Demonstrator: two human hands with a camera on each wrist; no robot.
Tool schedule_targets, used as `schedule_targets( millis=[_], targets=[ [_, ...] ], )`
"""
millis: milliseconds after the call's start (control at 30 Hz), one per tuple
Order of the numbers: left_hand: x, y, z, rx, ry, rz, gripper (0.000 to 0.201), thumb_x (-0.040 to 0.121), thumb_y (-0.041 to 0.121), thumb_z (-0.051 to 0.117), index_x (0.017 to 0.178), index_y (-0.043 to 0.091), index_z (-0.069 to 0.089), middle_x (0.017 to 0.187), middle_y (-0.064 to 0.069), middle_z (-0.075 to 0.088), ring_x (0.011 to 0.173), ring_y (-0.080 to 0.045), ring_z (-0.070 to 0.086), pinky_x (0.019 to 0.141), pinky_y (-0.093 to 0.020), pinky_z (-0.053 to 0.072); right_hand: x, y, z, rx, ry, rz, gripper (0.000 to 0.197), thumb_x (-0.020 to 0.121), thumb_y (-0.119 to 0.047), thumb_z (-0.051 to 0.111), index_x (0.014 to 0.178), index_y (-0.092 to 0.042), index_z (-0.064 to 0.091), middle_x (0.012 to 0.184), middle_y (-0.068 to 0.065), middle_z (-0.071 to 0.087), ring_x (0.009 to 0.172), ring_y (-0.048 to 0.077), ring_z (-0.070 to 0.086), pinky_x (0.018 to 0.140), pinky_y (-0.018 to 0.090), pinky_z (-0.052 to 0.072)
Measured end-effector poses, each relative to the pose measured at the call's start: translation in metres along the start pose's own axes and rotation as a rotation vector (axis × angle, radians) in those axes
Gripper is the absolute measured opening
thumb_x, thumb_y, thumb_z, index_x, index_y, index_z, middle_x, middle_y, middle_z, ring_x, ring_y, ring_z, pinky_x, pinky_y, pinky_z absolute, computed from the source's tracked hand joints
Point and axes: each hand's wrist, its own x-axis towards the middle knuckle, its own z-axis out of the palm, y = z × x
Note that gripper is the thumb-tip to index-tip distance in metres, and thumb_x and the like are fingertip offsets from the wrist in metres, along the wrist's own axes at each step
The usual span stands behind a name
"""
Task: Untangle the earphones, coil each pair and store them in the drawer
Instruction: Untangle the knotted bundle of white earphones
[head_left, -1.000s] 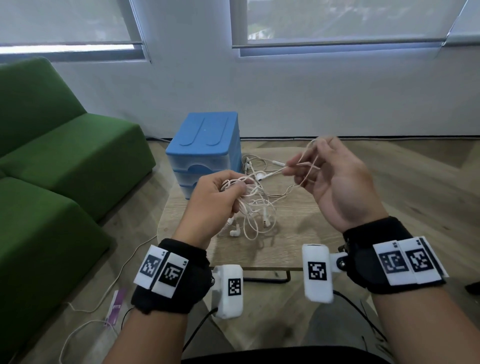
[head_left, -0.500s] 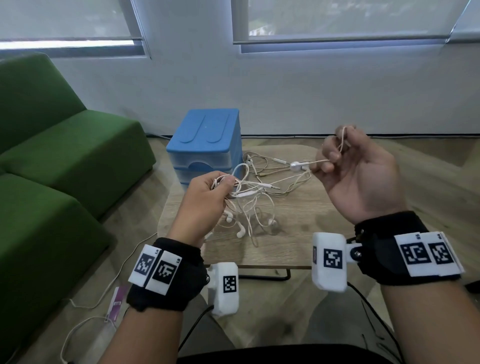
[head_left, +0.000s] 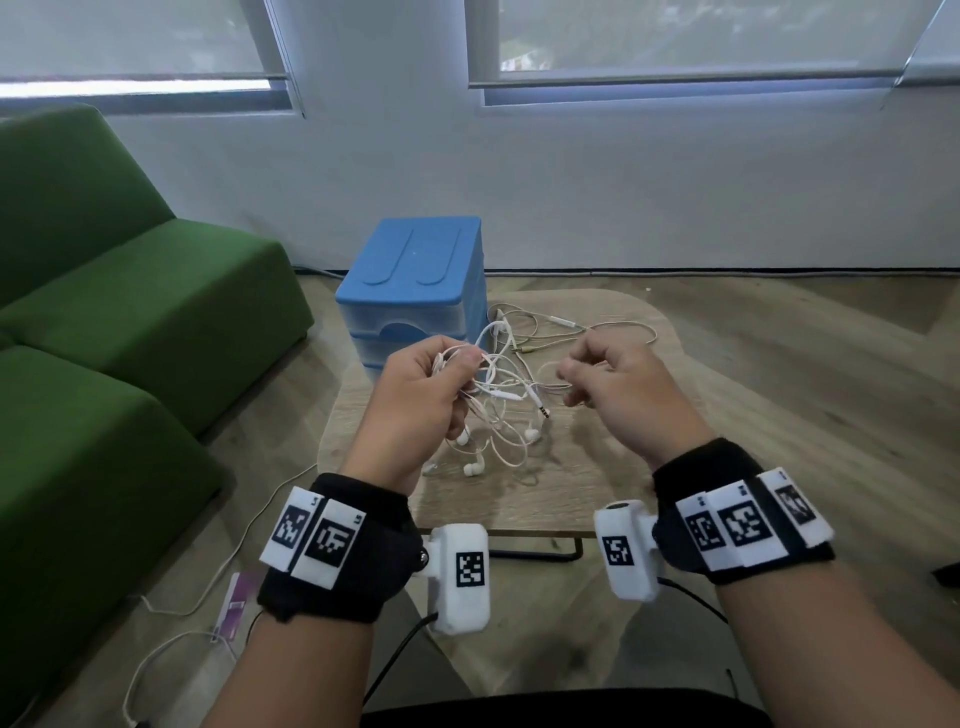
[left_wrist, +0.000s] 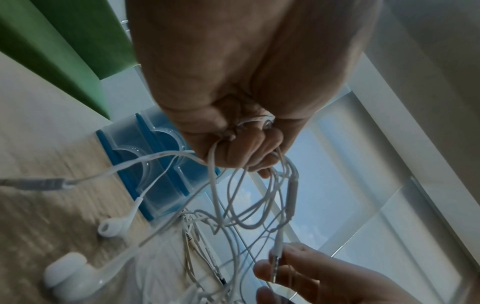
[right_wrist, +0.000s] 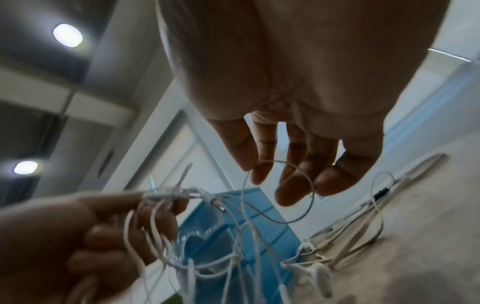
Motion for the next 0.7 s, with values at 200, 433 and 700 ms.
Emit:
schedule_targets(
  millis=[200,433,700],
  targets=[
    [0.003,-0.004,0.001,-0.011,0.038,0.014,0.013,0.103,0.017,0.064,0.097,0.007,0.071,0.072,-0.004,0.057,0.049,-0.011,0.043,0.046,-0.024,0.036,-0.016,-0.016,0.003,-0.061,0.089,-0.214,0.014,0.089,-0.021,0.073,0.098,-0.030,0.066,0.113,-0.011,0.061,0.100,0.001,0.055,0.080,0.014,0.040],
    [0.003,0.000,0.010,-0.033,0.067,0.025,0.010,0.102,0.013,0.065,0.107,0.005,0.069,0.066,0.001,0.058,0.047,-0.012,0.045,0.044,-0.024,0.039,-0.016,-0.013,0.015,-0.268,-0.108,-0.424,0.020,0.077,-0.027,0.085,0.085,-0.026,0.067,0.095,-0.004,0.059,0.091,0.014,0.055,0.081,0.027,0.044],
    [-0.007,0.008,0.000,0.061,-0.267,0.116,0.041,0.094,0.014,0.074,0.129,0.034,0.066,0.075,0.013,0.061,0.060,-0.009,0.047,0.056,-0.024,0.043,-0.012,-0.021,0.007,-0.013,-0.091,-0.388,0.018,0.094,-0.024,0.070,0.078,-0.016,0.070,0.078,0.000,0.066,0.074,0.019,0.059,0.072,0.028,0.047]
  ],
)
